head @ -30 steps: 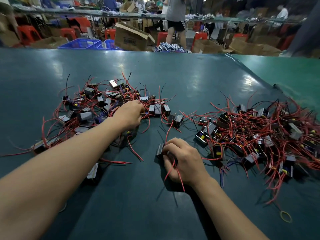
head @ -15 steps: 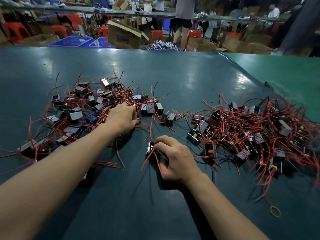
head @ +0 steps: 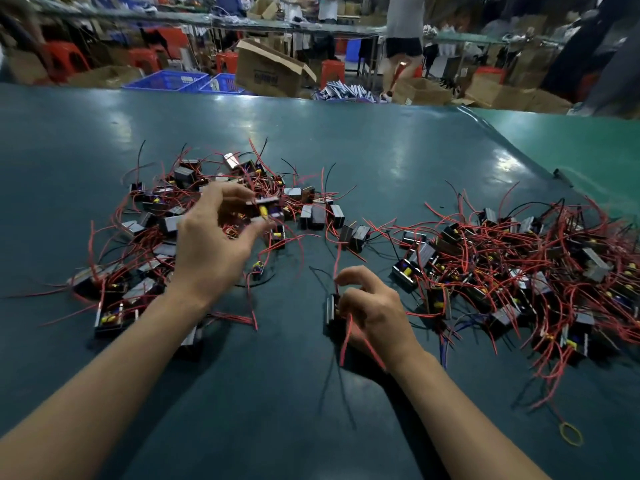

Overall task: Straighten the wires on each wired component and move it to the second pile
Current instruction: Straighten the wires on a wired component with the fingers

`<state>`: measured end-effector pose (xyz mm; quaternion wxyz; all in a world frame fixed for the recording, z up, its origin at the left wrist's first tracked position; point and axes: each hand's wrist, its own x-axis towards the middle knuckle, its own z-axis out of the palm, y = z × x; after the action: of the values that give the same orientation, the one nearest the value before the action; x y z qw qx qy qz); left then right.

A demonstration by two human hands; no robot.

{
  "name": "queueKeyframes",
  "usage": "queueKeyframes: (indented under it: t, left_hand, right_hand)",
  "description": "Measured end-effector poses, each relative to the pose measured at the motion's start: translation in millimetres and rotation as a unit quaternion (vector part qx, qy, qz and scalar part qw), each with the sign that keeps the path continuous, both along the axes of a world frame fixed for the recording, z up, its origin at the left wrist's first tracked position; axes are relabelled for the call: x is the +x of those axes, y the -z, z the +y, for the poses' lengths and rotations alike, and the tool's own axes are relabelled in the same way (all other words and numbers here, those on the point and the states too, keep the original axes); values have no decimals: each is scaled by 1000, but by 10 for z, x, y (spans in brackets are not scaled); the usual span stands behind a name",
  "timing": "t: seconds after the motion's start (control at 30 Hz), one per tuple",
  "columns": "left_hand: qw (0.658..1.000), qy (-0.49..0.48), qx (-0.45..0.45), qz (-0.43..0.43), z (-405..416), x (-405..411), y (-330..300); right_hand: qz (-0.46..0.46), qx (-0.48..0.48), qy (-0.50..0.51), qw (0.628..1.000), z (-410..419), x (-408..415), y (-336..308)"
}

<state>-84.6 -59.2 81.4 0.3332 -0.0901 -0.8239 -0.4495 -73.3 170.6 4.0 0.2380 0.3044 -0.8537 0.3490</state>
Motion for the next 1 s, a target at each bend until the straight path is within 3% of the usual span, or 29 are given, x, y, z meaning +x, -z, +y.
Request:
queueKeyframes:
  t: [0.1, 0.17, 0.23, 0.3, 0.4, 0.57, 0.67, 0.73, 0.87, 1.0]
  left_hand:
    - [978, 150, 30, -144, 31, 211, 167]
    - [950, 192, -48, -240, 41, 287, 331]
    - [936, 187, -132, -269, 32, 311, 452]
    - [940, 171, -162, -248, 34, 304, 472]
    - [967, 151, -110, -173, 112, 281, 374]
    - [961, 209, -110, -143, 345, 244, 390]
    - [980, 159, -51, -105, 372, 218, 478]
    - [988, 123, -8, -93, 347, 198, 511]
    - [991, 78, -29, -101, 346, 191, 514]
    - [973, 100, 43, -203, 352, 133, 482]
  right_hand:
    - [25, -22, 30, 999, 12, 8, 32]
    - [30, -21, 58, 998, 15, -1, 42]
    - [26, -8, 74, 997, 5, -8, 41]
    - [19, -2, 76, 997, -6, -5, 32]
    - [5, -19, 81, 997, 2, 16, 22]
    - [-80, 13, 89, 993, -21, -22, 30]
    - [-99, 26, 84, 991, -21, -54, 40]
    - [-103, -5, 88, 991, -11, -78, 54]
    - [-166, -119, 84, 975, 19, -104, 44]
    - [-204, -210, 56, 955, 63, -116, 23]
